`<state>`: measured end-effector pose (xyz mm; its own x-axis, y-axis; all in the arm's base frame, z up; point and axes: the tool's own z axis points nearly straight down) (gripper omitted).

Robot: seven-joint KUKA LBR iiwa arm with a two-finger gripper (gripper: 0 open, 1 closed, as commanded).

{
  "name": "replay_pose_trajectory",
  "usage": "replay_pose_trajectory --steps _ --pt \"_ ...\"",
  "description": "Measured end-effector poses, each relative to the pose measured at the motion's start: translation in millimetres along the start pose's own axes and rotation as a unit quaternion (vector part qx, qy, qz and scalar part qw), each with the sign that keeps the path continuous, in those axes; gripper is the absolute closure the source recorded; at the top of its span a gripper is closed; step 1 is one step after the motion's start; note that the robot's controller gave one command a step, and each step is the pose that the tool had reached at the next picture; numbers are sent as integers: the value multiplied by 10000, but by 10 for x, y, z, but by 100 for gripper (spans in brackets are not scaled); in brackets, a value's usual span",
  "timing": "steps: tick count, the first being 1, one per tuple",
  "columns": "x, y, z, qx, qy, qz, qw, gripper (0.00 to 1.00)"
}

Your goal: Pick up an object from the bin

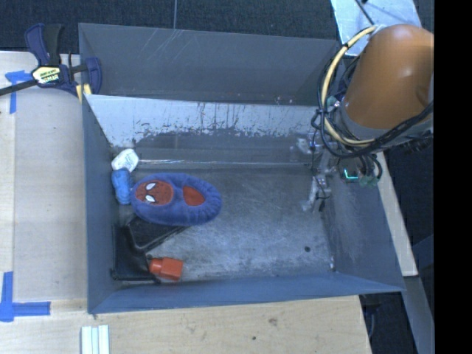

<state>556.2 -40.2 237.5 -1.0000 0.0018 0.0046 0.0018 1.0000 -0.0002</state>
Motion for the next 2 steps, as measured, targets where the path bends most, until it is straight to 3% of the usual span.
replay_pose_trajectory --steps 1,2 --pt "-300 525 721 -9 -11 -863 9963 0" --pt "-738 839 777 -4 -56 -1172 9931 0"
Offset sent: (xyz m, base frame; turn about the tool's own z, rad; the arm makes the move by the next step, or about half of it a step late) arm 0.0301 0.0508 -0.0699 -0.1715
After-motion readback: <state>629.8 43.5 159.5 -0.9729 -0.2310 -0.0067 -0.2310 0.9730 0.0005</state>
